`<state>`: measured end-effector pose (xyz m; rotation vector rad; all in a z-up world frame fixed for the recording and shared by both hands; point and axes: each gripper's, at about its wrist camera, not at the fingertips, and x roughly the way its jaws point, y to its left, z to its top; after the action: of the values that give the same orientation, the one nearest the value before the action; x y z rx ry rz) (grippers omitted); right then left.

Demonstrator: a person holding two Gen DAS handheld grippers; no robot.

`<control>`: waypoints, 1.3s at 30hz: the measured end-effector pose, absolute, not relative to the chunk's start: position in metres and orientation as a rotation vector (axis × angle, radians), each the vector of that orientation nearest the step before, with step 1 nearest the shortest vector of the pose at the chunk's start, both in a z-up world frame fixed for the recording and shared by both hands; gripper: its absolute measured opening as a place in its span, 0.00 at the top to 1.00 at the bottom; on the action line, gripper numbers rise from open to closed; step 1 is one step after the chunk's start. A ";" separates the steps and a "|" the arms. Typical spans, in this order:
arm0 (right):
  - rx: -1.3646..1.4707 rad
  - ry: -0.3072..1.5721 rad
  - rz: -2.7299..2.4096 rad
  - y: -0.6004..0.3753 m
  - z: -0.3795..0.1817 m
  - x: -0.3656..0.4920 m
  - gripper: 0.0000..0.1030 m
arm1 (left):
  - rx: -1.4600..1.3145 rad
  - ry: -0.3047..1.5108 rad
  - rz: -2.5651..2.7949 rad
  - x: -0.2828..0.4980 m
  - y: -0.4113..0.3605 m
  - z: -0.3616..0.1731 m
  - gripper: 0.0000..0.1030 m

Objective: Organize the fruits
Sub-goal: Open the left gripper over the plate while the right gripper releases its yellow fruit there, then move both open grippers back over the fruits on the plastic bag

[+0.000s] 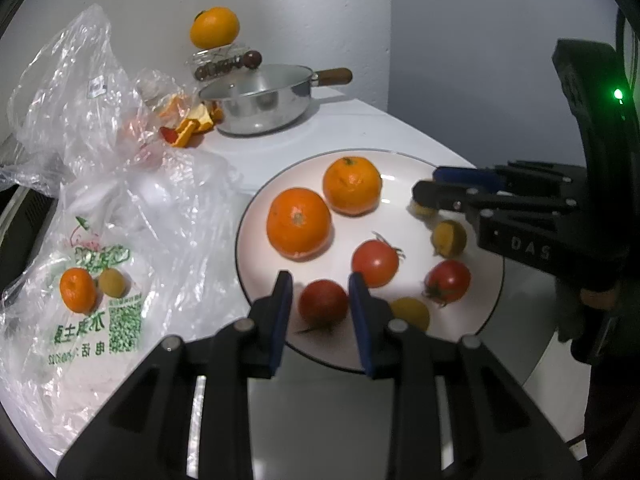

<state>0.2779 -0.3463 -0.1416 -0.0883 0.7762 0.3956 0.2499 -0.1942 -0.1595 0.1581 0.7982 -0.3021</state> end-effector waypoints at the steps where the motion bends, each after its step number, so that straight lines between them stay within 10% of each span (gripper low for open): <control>1: -0.089 0.776 0.394 -0.347 -0.142 0.278 0.73 | 0.158 0.798 -0.302 0.250 -0.194 -0.159 0.71; 39: -0.141 0.735 0.379 -0.323 -0.111 0.246 0.73 | 0.084 0.724 -0.285 0.219 -0.157 -0.131 0.70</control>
<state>0.2456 -0.3232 -0.1107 -0.1409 0.7351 0.3789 0.2193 -0.1575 -0.1307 0.0844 0.7235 -0.2852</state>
